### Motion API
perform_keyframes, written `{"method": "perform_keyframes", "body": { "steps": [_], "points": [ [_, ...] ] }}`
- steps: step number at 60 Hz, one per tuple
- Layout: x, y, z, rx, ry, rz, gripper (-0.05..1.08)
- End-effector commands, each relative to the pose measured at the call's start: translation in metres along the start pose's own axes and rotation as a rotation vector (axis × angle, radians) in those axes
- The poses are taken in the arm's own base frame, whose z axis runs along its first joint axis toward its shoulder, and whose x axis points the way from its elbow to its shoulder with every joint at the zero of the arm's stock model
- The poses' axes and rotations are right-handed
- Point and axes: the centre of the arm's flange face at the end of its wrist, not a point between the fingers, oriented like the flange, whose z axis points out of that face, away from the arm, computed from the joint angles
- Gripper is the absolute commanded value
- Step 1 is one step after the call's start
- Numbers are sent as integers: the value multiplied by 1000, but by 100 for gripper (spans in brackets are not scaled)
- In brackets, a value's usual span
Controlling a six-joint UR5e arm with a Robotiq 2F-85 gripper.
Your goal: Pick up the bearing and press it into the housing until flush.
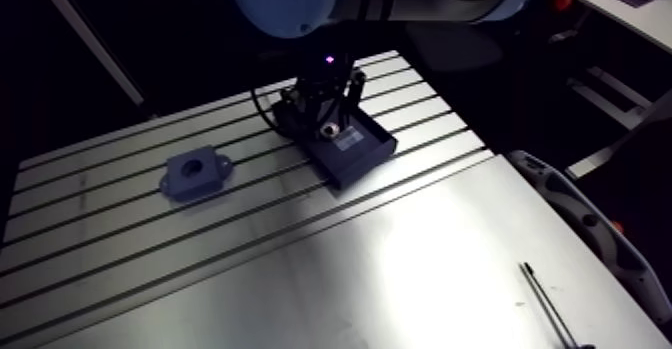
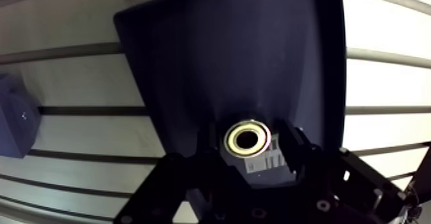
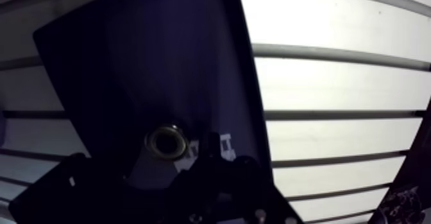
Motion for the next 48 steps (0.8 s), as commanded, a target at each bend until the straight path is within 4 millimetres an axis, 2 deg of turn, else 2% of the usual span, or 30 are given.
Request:
{"method": "perform_keyframes", "body": {
  "steps": [1,48],
  "points": [
    [-1,-1,2,2,-3,-1,42],
    [-2,-1,0,-5,-4,0,48]
  ]
}}
